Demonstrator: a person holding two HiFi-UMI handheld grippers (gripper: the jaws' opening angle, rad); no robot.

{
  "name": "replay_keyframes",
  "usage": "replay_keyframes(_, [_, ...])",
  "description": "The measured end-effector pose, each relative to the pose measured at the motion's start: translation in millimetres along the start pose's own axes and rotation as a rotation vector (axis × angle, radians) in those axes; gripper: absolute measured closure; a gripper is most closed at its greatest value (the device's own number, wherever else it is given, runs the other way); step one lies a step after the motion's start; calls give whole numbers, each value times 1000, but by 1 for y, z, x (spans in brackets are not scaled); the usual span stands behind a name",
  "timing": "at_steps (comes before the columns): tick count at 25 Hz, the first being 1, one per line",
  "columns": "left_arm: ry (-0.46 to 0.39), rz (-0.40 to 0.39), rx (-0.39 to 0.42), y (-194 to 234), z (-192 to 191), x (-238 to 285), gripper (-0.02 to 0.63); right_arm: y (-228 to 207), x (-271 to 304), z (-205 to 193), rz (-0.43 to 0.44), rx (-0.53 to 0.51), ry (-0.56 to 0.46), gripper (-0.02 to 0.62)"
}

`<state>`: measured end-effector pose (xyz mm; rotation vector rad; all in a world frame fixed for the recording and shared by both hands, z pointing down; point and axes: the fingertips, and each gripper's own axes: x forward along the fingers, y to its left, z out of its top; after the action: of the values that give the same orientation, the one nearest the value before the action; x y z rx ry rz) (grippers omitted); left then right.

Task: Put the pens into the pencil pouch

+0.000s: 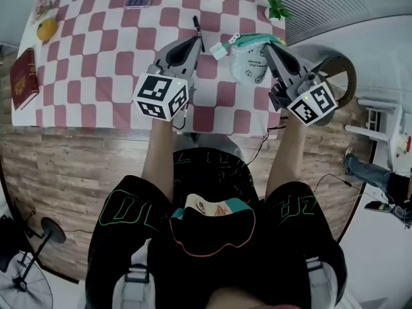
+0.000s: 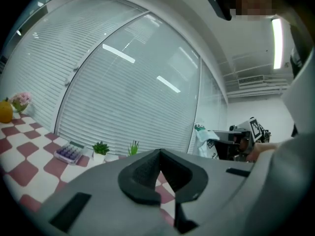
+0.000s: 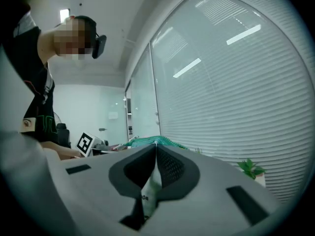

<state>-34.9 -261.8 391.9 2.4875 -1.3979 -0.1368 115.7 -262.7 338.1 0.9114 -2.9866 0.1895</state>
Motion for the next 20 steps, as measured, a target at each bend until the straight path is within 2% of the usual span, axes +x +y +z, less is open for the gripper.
replay_keyframes(7, [-103, -210, 125, -31, 56, -16, 609, 49, 4, 47, 272, 1, -181, 588])
replay_keyframes(12, [-134, -464, 141, -67, 80, -30, 609, 68, 2, 59, 436, 24, -234, 588])
replay_keyframes(15, [-139, -580, 144, -82, 86, -36, 609, 79, -3, 63, 527, 47, -260, 588])
replay_keyframes(20, [-78, -775, 159, -113, 78, -41, 463, 94, -12, 65, 643, 55, -268, 588])
